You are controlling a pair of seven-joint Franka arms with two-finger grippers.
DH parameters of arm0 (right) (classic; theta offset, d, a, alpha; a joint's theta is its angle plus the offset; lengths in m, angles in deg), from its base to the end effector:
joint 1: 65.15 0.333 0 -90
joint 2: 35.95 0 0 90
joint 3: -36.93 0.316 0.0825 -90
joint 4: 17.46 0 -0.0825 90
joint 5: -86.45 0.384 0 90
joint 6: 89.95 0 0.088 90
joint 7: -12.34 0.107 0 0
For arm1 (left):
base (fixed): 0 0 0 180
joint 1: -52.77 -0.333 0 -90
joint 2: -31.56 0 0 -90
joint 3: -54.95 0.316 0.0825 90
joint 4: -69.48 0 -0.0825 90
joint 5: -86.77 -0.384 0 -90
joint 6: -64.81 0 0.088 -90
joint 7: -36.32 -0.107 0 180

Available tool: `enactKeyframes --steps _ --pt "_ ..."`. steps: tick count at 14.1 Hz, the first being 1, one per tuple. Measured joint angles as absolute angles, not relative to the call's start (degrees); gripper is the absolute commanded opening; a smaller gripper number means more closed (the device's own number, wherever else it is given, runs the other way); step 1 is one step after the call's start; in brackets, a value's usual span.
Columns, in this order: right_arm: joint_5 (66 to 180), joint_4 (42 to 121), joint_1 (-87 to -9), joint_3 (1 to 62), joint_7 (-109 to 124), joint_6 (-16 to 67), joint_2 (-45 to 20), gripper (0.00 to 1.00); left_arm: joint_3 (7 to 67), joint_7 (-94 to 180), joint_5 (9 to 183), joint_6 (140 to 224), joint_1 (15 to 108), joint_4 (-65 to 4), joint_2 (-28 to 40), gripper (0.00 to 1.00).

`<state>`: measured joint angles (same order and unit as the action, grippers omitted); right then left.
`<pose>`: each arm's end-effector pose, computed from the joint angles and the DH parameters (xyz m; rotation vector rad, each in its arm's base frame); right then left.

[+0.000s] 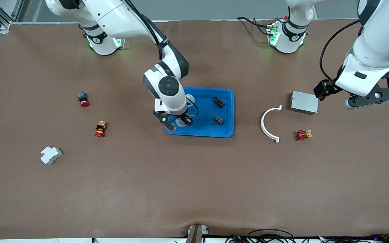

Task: Place electrolytic capacitor and blue bell in tray
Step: 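Lower the bell into the tray and open the right gripper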

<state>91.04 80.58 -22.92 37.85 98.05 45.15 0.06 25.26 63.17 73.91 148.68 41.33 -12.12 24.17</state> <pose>0.4931 0.4622 0.2271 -2.8497 1.2086 0.0807 0.5635 -0.1371 0.6210 -2.9554 -0.2477 0.0089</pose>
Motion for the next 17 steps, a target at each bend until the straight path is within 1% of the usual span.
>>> enactKeyframes --steps 2,3,4,7,12,17 --pt "91.02 80.57 -21.47 37.8 99.69 45.17 0.17 0.0 34.99 60.72 82.1 148.68 47.03 -11.88 25.56 1.0" --pt "91.02 80.58 -20.99 37.78 100.02 45.17 0.22 0.0 38.87 58.33 84.66 148.66 48.74 -11.87 26.31 1.0" --pt "91.02 80.58 -20.75 37.75 100.24 45.16 0.28 0.0 40.96 55.22 85.8 148.48 49.16 -11.87 27.02 1.0" --pt "90.77 80.6 -20.63 37.32 100.36 45.17 0.82 0.0 43.24 49.61 86.43 147.08 49.12 -13.16 29.41 1.0" --pt "90.44 80.61 -20.64 36.82 100.36 47.05 2.77 0.0 43.33 49.28 86.44 148.71 49.8 -20.37 34.38 1.0" --pt "89.75 80.6 -20.64 36.74 100.36 47.73 3.48 0.0 45.98 48.47 84.41 148.22 52.02 -21.81 36.74 1.0"
